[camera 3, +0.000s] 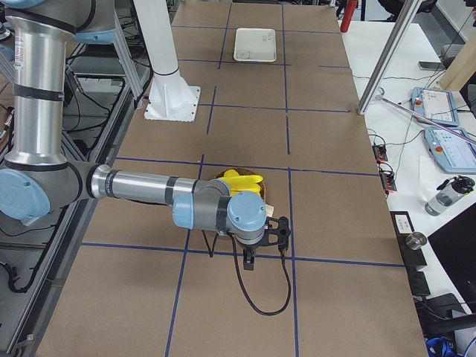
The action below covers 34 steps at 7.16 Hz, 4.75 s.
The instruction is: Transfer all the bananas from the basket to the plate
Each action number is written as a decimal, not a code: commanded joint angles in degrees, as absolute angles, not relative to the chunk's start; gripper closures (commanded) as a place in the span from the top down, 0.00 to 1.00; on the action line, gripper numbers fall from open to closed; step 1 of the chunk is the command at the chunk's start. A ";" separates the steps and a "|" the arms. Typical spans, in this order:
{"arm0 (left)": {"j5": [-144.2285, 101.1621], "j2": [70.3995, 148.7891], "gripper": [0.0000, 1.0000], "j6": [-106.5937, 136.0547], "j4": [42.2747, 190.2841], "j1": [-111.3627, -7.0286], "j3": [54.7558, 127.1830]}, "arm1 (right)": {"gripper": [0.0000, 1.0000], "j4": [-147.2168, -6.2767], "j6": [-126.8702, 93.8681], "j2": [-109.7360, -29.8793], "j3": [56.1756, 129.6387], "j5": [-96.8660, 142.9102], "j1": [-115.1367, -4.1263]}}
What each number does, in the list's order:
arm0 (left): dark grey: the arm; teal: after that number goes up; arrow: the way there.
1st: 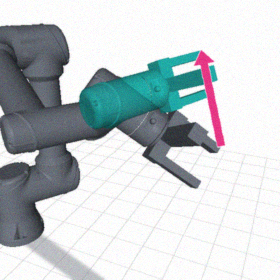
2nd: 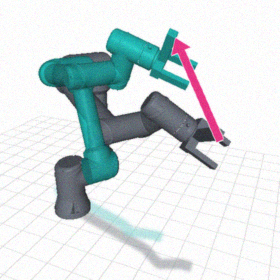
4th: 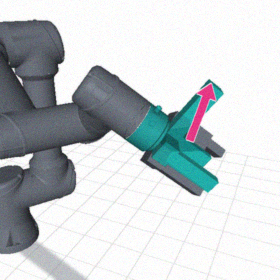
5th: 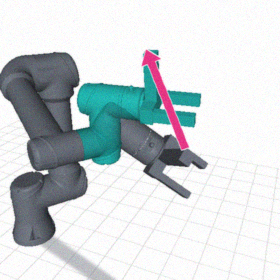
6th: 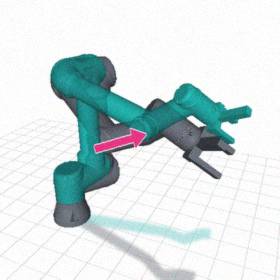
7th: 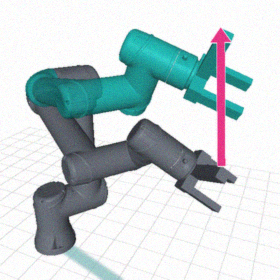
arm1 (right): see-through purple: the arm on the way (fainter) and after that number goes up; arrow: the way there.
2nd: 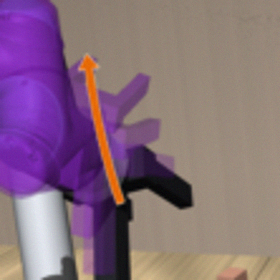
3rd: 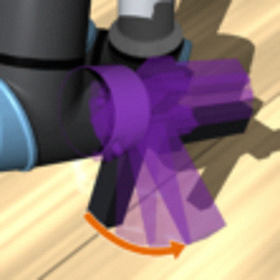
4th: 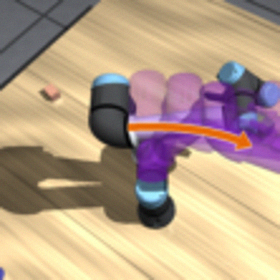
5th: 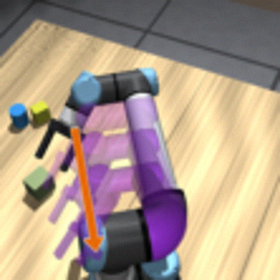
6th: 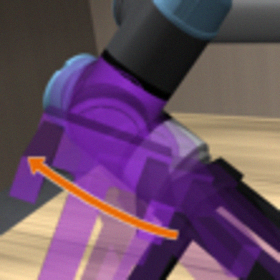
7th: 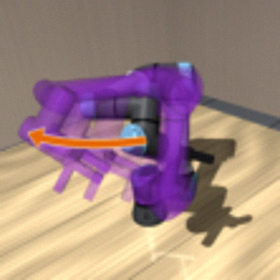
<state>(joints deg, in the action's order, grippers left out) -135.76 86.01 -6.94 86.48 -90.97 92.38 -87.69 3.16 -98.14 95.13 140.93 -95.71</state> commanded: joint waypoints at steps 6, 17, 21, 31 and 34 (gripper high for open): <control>-135.79 86.13 1.00 -6.94 86.48 -90.97 93.16 | 1.00 -88.06 3.16 -97.21 96.41 140.19 -94.93; -135.79 86.40 1.00 -6.24 86.57 -90.97 93.87 | 0.99 -87.54 -12.54 -103.59 113.85 139.74 -88.25; -135.79 86.40 1.00 -6.24 86.57 -90.97 93.96 | 0.98 -86.66 -20.20 -106.42 117.24 137.55 -80.43; -135.79 86.31 1.00 -6.24 88.66 -90.97 92.64 | 0.87 -65.57 -35.34 -113.29 114.01 128.41 -62.49; -135.79 86.22 1.00 -6.24 89.03 -90.97 92.72 | 0.88 -65.39 -32.52 -113.12 111.62 127.79 -62.40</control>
